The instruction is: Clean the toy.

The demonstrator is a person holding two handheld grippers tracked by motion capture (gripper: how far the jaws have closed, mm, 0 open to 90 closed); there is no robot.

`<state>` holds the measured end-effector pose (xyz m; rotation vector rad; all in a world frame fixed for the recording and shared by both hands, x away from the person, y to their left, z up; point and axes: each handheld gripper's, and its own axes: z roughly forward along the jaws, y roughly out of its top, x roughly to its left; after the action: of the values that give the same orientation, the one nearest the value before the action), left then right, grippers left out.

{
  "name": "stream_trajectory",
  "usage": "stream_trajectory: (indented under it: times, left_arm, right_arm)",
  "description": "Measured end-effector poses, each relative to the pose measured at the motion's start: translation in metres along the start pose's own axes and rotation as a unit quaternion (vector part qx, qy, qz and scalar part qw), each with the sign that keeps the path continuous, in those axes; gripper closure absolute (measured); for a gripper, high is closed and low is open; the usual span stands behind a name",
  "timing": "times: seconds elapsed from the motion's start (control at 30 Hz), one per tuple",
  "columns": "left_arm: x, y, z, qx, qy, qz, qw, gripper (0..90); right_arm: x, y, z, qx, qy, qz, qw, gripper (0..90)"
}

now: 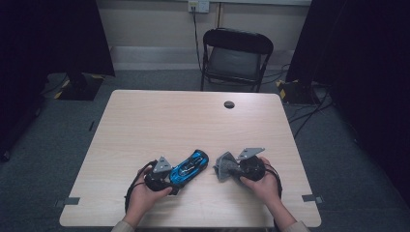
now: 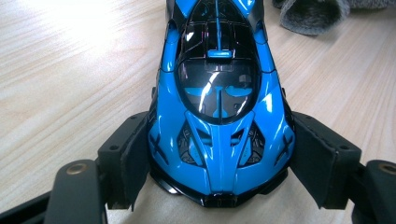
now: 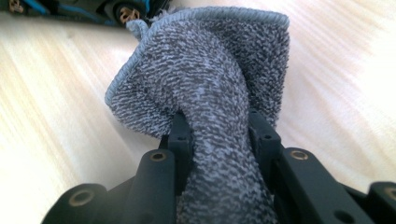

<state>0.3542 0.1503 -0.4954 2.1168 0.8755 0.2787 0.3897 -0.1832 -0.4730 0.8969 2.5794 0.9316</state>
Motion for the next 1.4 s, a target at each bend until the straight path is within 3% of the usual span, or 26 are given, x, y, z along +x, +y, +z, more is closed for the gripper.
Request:
stream_trajectory:
  times: [0.37, 0.57, 1.0, 1.07, 1.3, 1.4]
  left_arm:
    - [-0.003, -0.001, 0.0, 0.001, 0.008, 0.014, 0.9999, 25.9]
    - [-0.005, 0.0, 0.001, 0.008, 0.015, 0.027, 0.9995, 25.8]
    - [-0.005, 0.001, 0.001, 0.008, 0.016, 0.026, 0.9995, 25.5]
    - [-0.005, 0.002, 0.002, 0.011, 0.014, 0.033, 0.9993, 25.2]
    - [-0.007, 0.017, -0.003, -0.016, 0.008, 0.043, 0.9989, 21.3]
    - [-0.007, 0.022, 0.001, -0.013, 0.014, 0.048, 0.9986, 18.3]
  right_arm:
    - [0.002, -0.014, 0.005, -0.037, 0.003, 0.028, 0.9989, 68.0]
    - [0.003, -0.013, 0.005, -0.031, 0.001, 0.021, 0.9993, 67.9]
    - [0.003, -0.011, 0.005, -0.027, 0.002, 0.021, 0.9994, 67.8]
    - [0.003, -0.012, 0.005, -0.027, 0.002, 0.021, 0.9994, 67.8]
    - [0.002, -0.012, 0.005, -0.031, 0.005, 0.022, 0.9993, 67.8]
    - [0.002, -0.012, 0.005, -0.03, 0.006, 0.023, 0.9993, 67.7]
